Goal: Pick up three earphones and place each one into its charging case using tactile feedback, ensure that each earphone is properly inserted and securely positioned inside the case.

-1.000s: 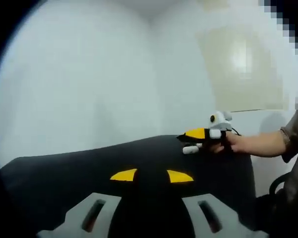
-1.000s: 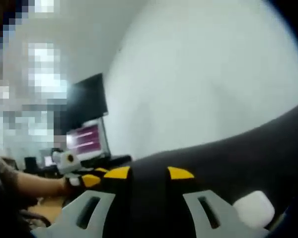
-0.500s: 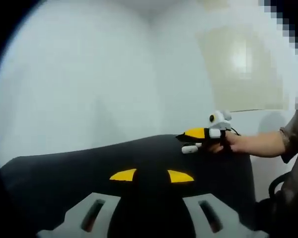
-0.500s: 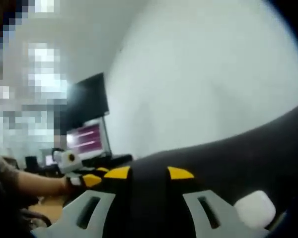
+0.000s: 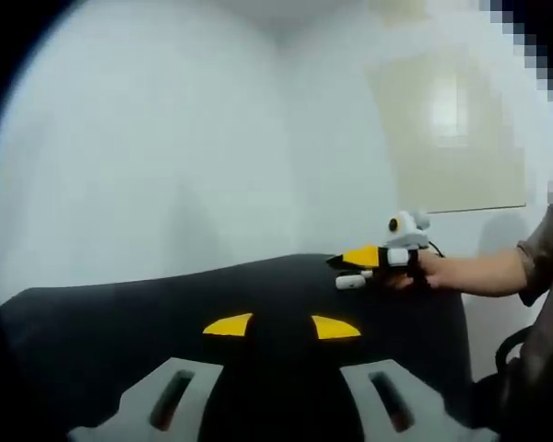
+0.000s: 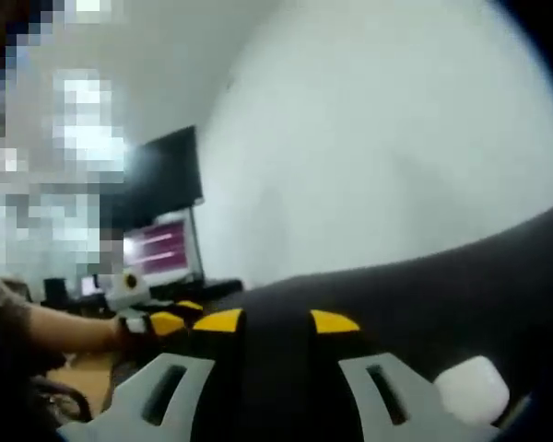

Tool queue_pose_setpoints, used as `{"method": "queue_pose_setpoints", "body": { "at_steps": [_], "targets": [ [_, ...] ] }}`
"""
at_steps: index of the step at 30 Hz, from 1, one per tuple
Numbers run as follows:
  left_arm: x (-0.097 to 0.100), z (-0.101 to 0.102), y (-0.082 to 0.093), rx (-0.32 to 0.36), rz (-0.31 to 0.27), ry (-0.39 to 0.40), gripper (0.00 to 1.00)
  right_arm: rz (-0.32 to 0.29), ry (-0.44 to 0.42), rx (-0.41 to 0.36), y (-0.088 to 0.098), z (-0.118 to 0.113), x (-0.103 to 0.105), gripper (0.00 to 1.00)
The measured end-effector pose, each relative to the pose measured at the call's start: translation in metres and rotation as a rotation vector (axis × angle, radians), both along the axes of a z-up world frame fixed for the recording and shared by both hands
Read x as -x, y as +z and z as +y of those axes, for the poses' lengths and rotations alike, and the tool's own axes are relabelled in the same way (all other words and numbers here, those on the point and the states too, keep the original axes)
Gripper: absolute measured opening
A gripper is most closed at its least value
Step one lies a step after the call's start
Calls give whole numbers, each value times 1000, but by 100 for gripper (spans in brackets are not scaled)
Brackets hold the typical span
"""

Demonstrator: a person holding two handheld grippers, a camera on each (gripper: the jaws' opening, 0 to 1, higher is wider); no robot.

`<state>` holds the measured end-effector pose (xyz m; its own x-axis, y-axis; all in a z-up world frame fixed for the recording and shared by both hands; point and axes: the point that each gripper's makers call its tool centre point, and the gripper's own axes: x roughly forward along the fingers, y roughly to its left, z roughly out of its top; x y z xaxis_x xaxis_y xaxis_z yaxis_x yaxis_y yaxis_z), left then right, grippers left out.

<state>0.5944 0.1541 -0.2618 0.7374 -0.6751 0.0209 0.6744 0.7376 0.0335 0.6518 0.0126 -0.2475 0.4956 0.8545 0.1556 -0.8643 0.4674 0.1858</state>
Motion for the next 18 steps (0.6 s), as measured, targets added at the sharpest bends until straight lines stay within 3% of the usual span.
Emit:
{"method": "queue_pose_setpoints", "body": {
  "at_steps": [3,13,18],
  "targets": [
    [4,-4,0,4,2,9,23,-15,-16,46,-4,0,0,28],
    [6,-5,4,5,-16,25,24,-13,-13,51,-5,-1,2,28],
    [13,-15,-1,-59,-49,7,24,-24,-7,63,-6,1,6,28]
  ]
}}
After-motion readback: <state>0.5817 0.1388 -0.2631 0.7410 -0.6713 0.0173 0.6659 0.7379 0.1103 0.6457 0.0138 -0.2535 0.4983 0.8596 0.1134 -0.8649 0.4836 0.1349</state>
